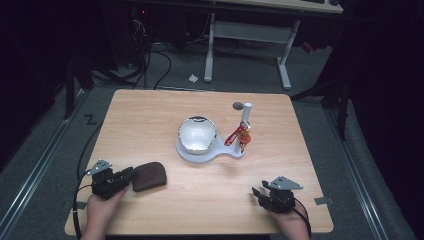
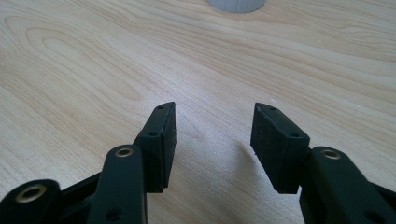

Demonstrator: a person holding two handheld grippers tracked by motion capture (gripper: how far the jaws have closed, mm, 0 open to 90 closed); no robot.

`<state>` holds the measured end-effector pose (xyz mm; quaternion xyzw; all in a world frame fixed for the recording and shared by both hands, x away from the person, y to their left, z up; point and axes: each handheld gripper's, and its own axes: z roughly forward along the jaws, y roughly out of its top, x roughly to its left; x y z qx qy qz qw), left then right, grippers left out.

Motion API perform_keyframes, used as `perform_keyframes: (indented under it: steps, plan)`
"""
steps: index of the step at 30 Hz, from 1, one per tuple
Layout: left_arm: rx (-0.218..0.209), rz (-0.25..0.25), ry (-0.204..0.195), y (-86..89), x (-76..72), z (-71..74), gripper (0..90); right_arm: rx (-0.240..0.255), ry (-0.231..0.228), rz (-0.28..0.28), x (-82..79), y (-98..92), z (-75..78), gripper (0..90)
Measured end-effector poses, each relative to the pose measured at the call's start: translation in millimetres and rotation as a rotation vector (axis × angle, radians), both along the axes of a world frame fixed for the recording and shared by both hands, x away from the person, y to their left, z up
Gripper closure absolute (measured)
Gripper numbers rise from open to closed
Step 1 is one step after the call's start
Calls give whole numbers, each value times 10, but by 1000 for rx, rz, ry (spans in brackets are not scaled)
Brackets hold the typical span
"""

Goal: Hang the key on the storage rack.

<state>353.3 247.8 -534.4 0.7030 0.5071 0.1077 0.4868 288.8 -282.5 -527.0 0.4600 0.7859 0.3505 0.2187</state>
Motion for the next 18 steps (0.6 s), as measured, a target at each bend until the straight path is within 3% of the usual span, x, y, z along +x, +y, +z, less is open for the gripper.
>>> perform_keyframes:
  steps: [3,7,9,15,18]
  plan:
    - [-24,7,7,10,-16,-27,692,2,2,1,3,-3,-4,509]
    - [-11,13,-3,9,-54,-32,772,4,5,-1,-1,-15,-8,510]
    - [17,20,-19,-13,-83,-27,815,7,5,-3,2,-23,-8,510]
    - [50,26,-50,-46,-117,-11,852,10,6,-4,5,-23,-10,511]
    - [43,25,-68,-50,-137,13,859,12,4,-3,5,-24,-8,511]
